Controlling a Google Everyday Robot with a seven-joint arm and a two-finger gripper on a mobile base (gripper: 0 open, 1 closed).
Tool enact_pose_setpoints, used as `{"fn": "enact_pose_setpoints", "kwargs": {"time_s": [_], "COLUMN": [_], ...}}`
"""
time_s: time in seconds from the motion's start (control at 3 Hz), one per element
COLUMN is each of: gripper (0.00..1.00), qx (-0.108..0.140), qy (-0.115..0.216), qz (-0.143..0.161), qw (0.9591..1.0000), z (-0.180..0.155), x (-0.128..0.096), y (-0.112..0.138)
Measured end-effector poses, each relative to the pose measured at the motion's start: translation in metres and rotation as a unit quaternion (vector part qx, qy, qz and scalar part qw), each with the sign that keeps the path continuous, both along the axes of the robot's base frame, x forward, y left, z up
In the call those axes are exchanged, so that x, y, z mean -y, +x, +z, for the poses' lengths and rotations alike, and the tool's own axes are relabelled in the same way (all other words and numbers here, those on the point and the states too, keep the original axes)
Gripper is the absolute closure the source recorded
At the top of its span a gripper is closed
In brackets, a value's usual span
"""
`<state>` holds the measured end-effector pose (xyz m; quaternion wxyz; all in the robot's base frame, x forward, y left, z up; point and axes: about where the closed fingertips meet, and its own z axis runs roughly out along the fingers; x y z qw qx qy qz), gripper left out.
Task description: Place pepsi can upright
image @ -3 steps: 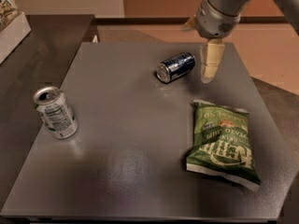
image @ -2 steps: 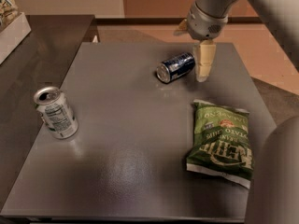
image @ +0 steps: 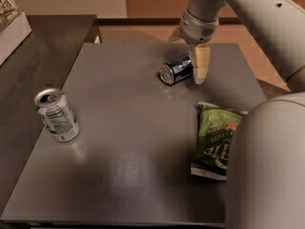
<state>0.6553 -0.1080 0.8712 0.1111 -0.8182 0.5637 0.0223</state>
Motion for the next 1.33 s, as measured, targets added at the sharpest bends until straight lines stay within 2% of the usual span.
{"fn": "enact_pose_setpoints", "kwargs": {"time_s": [0.67, 1.0, 1.33], "gripper": [0.00, 0.18, 0.41], "qx": [-0.014, -0.019, -0.023], "qy": [-0.022, -0.039, -0.048], "qz": [0.052, 0.072, 0.078], "qw": [0.9983, 0.9964, 0.9955], "z": [-0.017, -0.027, -0.033], "x": [-0.012, -0.014, -0.012], "y": [-0.004, -0.007, -0.007]}}
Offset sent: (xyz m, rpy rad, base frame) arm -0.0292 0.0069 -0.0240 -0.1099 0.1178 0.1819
